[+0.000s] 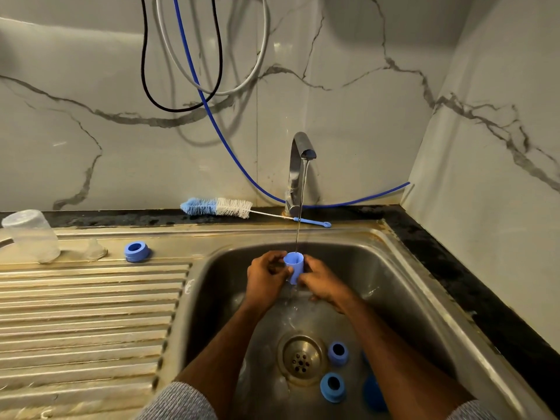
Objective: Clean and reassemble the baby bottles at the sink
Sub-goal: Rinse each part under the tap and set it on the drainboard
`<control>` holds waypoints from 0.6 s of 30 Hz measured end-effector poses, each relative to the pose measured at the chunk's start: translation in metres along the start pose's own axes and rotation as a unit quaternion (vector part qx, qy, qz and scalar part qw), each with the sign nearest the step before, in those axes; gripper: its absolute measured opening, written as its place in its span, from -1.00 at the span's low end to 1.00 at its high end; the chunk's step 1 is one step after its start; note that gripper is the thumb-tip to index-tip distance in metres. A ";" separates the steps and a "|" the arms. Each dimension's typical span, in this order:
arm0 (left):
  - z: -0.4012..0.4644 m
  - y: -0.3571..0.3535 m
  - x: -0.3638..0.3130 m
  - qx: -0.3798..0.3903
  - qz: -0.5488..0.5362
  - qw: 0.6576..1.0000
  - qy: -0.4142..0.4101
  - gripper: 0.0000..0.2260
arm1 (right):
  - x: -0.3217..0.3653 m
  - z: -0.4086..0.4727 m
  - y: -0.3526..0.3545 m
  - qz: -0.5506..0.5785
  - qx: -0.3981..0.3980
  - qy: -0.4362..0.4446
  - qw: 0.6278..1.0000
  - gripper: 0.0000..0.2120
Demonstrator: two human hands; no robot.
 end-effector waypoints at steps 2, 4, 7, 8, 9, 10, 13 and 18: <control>-0.001 0.001 0.000 0.005 0.024 1.000 -0.005 -0.63 | 0.000 0.002 0.000 -0.038 -0.024 0.044 0.998 -0.54; 0.000 0.002 0.000 0.016 0.023 1.000 -0.008 -0.63 | 0.000 0.003 0.004 -0.079 -0.078 0.074 0.991 -0.47; 0.002 0.003 0.002 -0.005 0.060 0.998 -0.006 -0.64 | 0.001 0.000 0.006 -0.104 -0.152 0.087 0.979 -0.50; 0.004 0.004 0.004 -0.023 0.084 0.996 0.001 -0.65 | 0.000 0.001 0.006 -0.106 -0.143 0.085 0.980 -0.51; 0.006 0.005 0.007 -0.038 0.098 0.994 0.011 -0.68 | -0.001 0.002 0.005 -0.112 -0.109 0.075 0.985 -0.53; 0.007 0.005 0.010 -0.048 0.099 0.994 0.020 -0.71 | -0.003 0.002 0.003 -0.121 -0.054 0.054 0.990 -0.55; 0.009 0.008 0.013 -0.062 0.097 0.992 0.046 -0.80 | -0.008 -0.001 -0.001 -0.189 0.025 -0.006 0.982 -0.60; 0.009 0.008 0.016 -0.059 0.090 0.993 0.055 -0.80 | -0.002 0.000 0.001 -0.180 -0.045 0.009 0.983 -0.66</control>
Point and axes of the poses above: each hand's wrist, its own z-axis towards the middle knuckle, its own y-axis out of the back of the hand, x = y × z, the point moved 2 cm from there along z, towards the middle knuckle, and after that the axes turned 4 degrees about -x, right-handed, at the moved point
